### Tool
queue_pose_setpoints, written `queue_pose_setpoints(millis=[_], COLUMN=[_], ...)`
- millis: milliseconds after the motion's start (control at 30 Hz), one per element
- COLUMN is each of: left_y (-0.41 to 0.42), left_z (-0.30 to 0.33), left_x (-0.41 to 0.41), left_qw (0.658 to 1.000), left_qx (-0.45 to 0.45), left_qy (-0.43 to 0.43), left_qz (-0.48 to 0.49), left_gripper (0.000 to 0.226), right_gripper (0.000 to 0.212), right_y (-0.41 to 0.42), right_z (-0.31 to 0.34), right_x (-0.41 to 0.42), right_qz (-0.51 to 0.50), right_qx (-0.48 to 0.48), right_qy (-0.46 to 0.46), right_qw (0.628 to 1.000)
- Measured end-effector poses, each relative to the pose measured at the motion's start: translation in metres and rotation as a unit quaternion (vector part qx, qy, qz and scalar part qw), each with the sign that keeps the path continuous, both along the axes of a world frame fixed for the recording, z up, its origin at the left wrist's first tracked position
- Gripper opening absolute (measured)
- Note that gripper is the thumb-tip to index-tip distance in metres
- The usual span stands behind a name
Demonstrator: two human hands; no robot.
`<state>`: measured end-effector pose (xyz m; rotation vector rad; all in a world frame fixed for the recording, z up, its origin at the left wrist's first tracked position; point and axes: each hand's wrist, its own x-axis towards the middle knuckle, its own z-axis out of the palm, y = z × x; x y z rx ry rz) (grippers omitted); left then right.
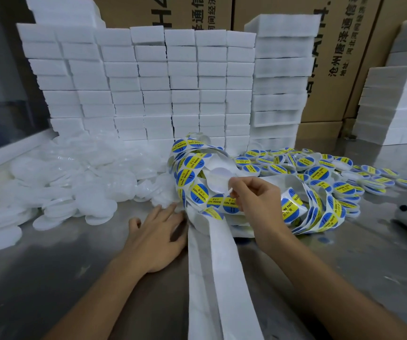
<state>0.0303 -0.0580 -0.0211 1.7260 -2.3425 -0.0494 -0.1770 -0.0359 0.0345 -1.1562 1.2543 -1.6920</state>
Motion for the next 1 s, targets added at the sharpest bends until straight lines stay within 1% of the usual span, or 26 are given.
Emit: queue_pose_setpoints(millis=[67,133,233,300,367,467,600,667,700,733,800,867,933,1000], left_y=[-0.004,-0.009,-0.015,-0.015,-0.013,-0.012,-0.007,-0.005,-0.005,-0.004,-0.002,0.002,0.006,0.012], left_z=[0.002,0.005,0.006,0.005,0.004,0.003,0.001,0.003,0.005,0.007,0.015,0.025,0.035,0.045], left_x=[-0.002,-0.005,-0.011,-0.011,-0.008,-0.006,-0.006,-0.004,-0.003,-0.003,-0.003,-0.008,-0.016,-0.023], left_qw=[1.000,1.000,0.995,0.990,0.985,0.981,0.976,0.966,0.957,0.943,0.901,0.851,0.792,0.723], left_qx=[-0.003,-0.021,-0.101,-0.141,-0.163,-0.176,-0.188,-0.204,-0.214,-0.225,-0.225,-0.171,-0.113,-0.060], left_qy=[-0.014,-0.016,-0.018,0.012,0.044,0.054,0.093,0.143,0.182,0.231,0.361,0.487,0.591,0.682], left_qz=[0.002,0.000,-0.008,0.004,0.033,0.064,0.062,0.074,0.076,0.077,0.083,0.100,0.105,0.094], left_gripper=[0.056,0.049,0.037,0.027,0.015,0.004,0.002,0.005,0.006,0.008,0.014,0.017,0.022,0.027], right_gripper=[0.012,0.012,0.012,0.012,0.011,0.008,0.017,0.020,0.021,0.021,0.020,0.022,0.023,0.027], right_y=[0.000,0.001,0.002,0.002,0.002,0.004,0.007,0.008,0.009,0.011,0.013,0.014,0.015,0.016], right_z=[0.000,-0.001,-0.002,-0.001,-0.001,-0.002,-0.001,-0.001,-0.001,-0.001,-0.001,-0.003,-0.004,-0.005], right_x=[0.001,0.002,0.001,0.000,0.000,0.004,0.009,0.010,0.010,0.011,0.013,0.016,0.019,0.022], right_qz=[0.000,0.000,-0.001,0.001,0.002,0.008,0.016,0.028,0.034,0.040,0.051,0.059,0.061,0.070], right_qx=[-0.002,-0.006,-0.022,-0.036,-0.053,-0.084,-0.097,-0.096,-0.098,-0.100,-0.110,-0.123,-0.132,-0.143], right_qy=[0.011,0.019,0.025,0.026,0.032,0.047,0.079,0.084,0.084,0.085,0.103,0.119,0.123,0.128], right_qw=[1.000,1.000,0.999,0.999,0.998,0.995,0.992,0.991,0.991,0.991,0.987,0.984,0.982,0.979])
